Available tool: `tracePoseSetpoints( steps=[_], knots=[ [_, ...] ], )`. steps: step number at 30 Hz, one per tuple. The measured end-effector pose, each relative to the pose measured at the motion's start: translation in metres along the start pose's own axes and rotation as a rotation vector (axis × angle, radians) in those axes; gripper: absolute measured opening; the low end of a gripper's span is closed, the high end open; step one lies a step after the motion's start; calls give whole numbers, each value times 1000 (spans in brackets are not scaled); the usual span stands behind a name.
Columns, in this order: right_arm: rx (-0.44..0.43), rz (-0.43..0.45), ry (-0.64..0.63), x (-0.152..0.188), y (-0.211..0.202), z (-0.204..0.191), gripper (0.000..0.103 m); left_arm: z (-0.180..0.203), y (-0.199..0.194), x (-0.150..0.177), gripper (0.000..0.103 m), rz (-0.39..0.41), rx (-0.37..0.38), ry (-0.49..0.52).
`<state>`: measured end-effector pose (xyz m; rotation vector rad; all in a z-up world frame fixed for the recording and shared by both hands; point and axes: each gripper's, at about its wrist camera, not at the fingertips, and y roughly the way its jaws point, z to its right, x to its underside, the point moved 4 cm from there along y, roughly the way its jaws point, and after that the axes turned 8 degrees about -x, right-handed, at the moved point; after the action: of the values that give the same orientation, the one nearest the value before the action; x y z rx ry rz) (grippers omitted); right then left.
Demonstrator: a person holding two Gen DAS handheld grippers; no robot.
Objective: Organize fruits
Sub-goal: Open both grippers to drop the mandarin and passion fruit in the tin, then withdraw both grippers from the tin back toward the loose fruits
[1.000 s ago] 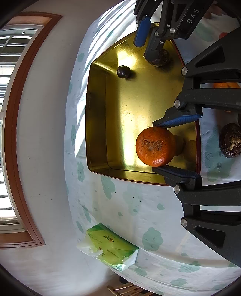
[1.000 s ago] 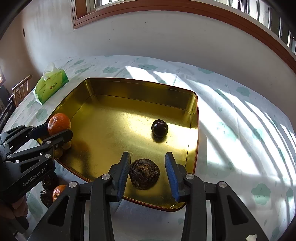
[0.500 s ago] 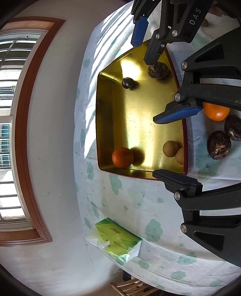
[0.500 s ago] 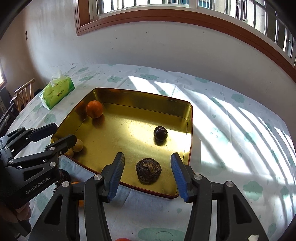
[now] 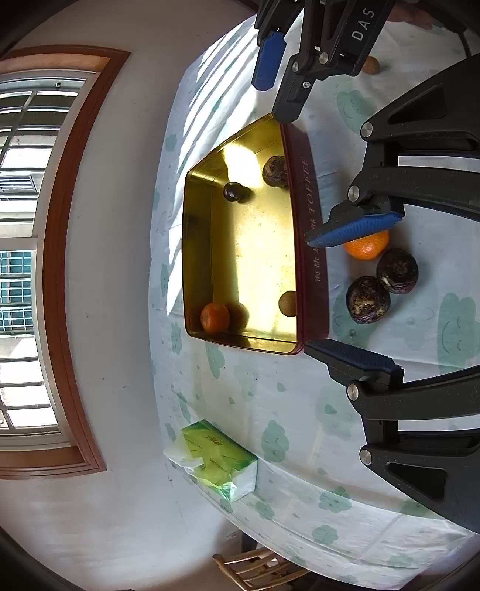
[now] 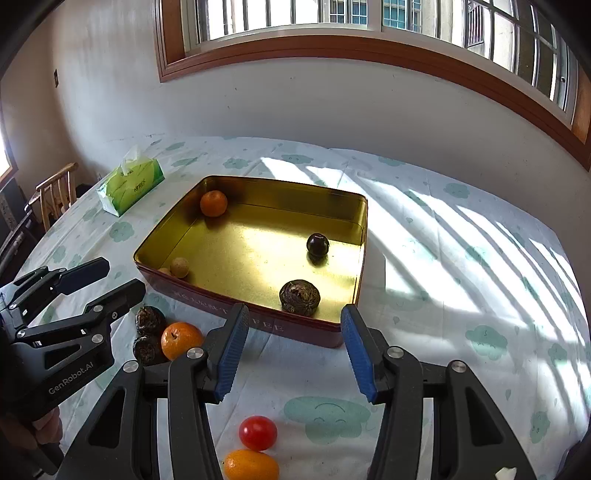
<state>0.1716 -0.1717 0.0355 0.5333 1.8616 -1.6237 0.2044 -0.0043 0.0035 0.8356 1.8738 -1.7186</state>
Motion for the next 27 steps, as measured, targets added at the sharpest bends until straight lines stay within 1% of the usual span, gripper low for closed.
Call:
tracePoseSetpoints(
  steps=[10, 17, 27],
  knots=[
    [31, -11, 29, 43, -27, 12, 49, -9, -14, 46, 53, -46, -15, -35],
    [66, -36, 60, 79, -47, 30, 49, -21, -17, 80, 53, -86, -28, -64],
    [97, -85, 126, 136, -66, 51, 49, -27, -27, 118, 53, -114, -37, -85]
  ],
)
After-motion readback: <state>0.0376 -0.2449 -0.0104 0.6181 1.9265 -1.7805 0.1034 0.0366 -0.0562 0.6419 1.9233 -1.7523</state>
